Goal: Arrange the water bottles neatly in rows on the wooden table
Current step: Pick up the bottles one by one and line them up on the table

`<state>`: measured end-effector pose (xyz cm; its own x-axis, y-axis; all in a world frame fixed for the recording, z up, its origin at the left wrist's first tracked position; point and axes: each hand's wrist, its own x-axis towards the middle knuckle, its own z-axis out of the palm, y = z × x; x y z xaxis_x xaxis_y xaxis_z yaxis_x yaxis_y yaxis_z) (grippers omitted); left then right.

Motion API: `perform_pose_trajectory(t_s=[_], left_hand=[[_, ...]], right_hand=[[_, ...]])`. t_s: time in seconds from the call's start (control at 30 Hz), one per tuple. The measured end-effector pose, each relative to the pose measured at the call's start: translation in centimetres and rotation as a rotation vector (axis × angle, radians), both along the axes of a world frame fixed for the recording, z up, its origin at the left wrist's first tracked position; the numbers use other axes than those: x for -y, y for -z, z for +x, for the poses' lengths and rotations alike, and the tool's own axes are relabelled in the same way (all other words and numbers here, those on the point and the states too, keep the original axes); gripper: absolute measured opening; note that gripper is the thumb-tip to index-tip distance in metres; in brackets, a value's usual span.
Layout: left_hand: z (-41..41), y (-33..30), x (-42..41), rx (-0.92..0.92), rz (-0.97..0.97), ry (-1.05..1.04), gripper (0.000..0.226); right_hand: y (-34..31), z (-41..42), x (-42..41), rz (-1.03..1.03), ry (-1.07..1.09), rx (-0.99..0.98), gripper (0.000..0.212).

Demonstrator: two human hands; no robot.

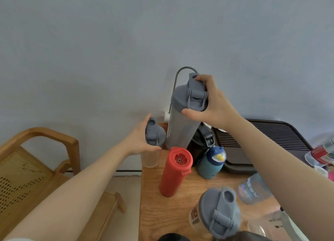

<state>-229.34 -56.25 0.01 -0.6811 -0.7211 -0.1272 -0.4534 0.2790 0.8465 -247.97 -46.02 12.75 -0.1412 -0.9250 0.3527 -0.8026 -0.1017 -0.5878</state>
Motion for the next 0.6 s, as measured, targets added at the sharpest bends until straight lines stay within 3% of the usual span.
perform_pose_trajectory(t_s=[0.1,0.23,0.47,0.6], left_hand=[[0.5,0.9,0.8,-0.012,0.009,-0.013,0.117],[0.9,1.4,1.5,-0.013,0.002,0.017,0.117],[1.0,2.0,1.5,-0.068,-0.016,0.025,0.115],[1.1,2.0,1.5,-0.078,-0.023,0.014,0.112]], right_hand=[[2.1,0.4,1.5,0.082,-0.051,-0.065,0.085],[4.5,0.1,2.9,0.297,-0.119,0.010,0.077],[8.5,-1.5,3.0,0.468,-0.055,-0.351,0.094],[9.5,-1.2,2.7,0.435,-0.031,-0.457,0.100]])
